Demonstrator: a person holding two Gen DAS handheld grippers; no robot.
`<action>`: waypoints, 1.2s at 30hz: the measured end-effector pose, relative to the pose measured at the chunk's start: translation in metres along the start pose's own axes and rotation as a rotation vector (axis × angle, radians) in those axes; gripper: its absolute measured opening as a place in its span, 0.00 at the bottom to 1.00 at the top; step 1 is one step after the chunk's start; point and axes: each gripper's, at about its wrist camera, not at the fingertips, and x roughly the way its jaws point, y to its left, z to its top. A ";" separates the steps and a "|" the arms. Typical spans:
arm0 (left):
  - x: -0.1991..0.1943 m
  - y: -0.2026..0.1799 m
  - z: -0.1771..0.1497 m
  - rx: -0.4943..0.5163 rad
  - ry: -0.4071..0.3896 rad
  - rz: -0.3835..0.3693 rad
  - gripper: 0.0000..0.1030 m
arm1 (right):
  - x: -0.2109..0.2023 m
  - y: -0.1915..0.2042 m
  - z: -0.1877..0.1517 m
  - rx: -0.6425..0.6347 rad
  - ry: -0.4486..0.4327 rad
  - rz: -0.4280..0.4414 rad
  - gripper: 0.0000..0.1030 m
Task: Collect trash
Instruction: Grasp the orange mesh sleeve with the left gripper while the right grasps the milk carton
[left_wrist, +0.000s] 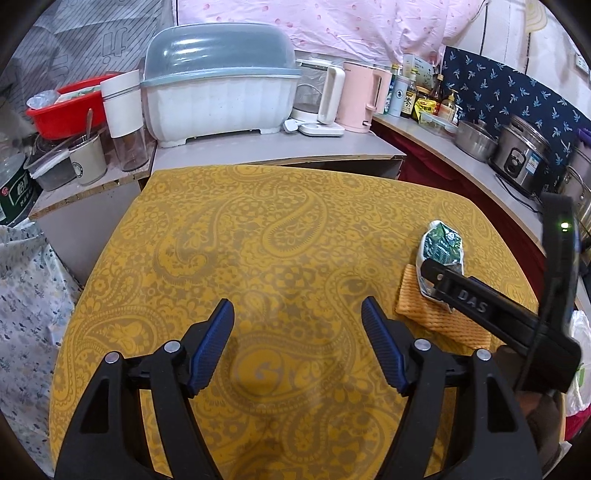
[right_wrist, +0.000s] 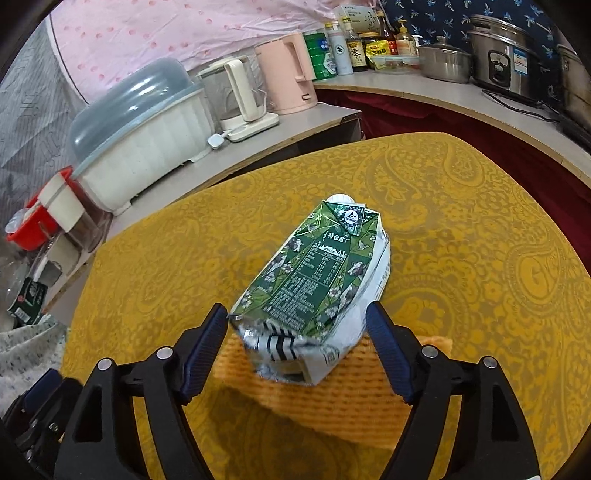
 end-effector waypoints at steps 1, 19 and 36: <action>0.002 0.001 0.000 -0.002 0.002 -0.003 0.66 | 0.003 0.000 0.001 0.001 -0.006 -0.012 0.77; 0.017 -0.039 -0.004 0.053 0.036 -0.077 0.66 | -0.016 -0.029 -0.004 0.006 -0.081 -0.005 0.73; 0.061 -0.130 -0.012 0.015 0.155 -0.164 0.79 | -0.100 -0.148 -0.039 0.169 -0.150 -0.054 0.72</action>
